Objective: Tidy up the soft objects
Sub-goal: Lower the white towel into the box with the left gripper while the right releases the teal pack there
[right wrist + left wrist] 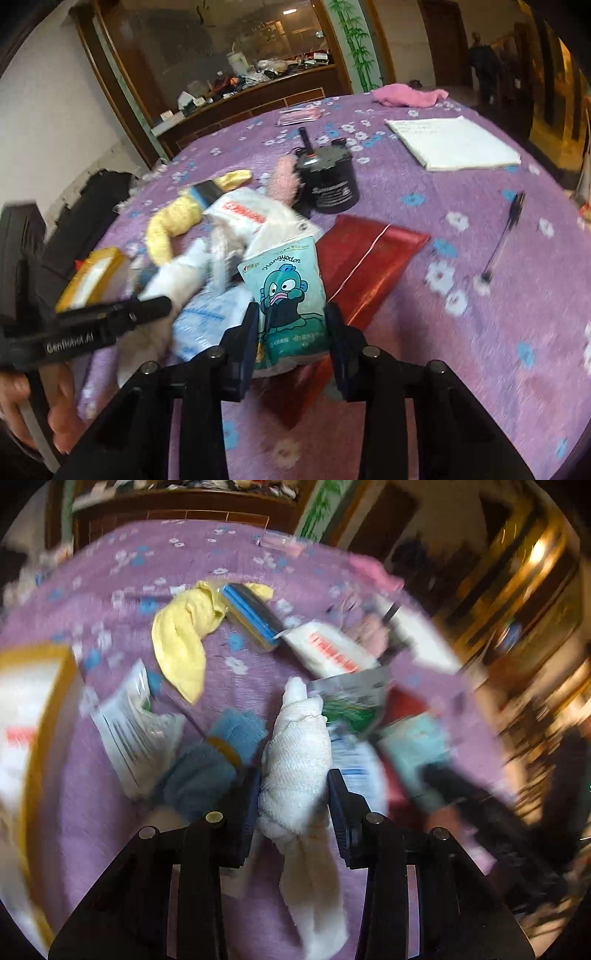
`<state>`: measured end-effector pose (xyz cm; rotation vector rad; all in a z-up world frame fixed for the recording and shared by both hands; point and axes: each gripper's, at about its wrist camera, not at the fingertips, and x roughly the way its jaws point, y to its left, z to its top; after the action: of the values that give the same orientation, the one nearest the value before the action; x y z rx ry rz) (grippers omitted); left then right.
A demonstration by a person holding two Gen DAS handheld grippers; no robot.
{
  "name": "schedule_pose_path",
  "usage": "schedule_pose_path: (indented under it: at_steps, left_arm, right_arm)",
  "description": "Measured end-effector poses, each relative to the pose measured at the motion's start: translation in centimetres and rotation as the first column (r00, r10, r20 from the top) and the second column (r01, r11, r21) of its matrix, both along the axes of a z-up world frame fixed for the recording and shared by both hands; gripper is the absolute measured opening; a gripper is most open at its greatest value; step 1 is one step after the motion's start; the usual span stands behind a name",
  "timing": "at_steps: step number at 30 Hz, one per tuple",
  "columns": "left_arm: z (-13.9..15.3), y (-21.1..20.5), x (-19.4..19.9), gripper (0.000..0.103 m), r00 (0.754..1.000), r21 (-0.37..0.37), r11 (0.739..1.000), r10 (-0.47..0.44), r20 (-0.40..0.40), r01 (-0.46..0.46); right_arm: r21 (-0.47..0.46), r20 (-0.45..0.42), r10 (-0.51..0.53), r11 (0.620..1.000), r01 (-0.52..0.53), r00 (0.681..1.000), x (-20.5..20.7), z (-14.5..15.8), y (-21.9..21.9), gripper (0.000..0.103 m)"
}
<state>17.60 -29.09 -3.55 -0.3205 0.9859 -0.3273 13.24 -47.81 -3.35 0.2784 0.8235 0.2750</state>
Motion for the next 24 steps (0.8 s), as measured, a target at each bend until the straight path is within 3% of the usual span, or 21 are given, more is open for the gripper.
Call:
schedule_pose_path:
  at_steps: [2,8,13,15,21,24]
  left_arm:
    - [1.0,0.3,-1.6,0.035,0.998,-0.087,0.996,-0.005,0.057,0.01]
    - [4.3,2.2,-5.0,0.035,0.996,-0.21,0.978,0.016,0.093,0.004]
    - [8.0,5.5,-7.3,0.035,0.99,-0.249,0.968,0.056,0.126,-0.023]
    - [9.7,8.4,-8.4,0.035,0.985,-0.297,0.954,0.093,0.143,-0.046]
    - [13.8,16.4,-11.8,0.035,0.946,-0.295,0.936,0.256,0.201,-0.191]
    - [14.4,19.4,-12.7,0.035,0.912,-0.238,0.93,0.335,0.235,-0.28]
  right_arm:
    - [0.04,-0.001,-0.009,0.999,0.009,1.0,-0.4,0.3,-0.1,0.031]
    - [0.152,0.025,0.006,0.988,-0.009,1.0,-2.3,2.5,0.4,0.031]
    - [0.186,0.078,0.114,0.974,-0.126,0.99,-3.4,5.8,4.6,0.031]
    - [0.185,0.08,0.176,0.965,-0.188,0.981,-3.2,6.4,7.4,0.031]
    - [0.201,0.066,0.355,0.911,-0.361,0.933,-1.8,6.5,15.6,0.03]
    - [0.226,0.064,0.417,0.879,-0.421,0.906,-0.9,6.4,19.3,0.03]
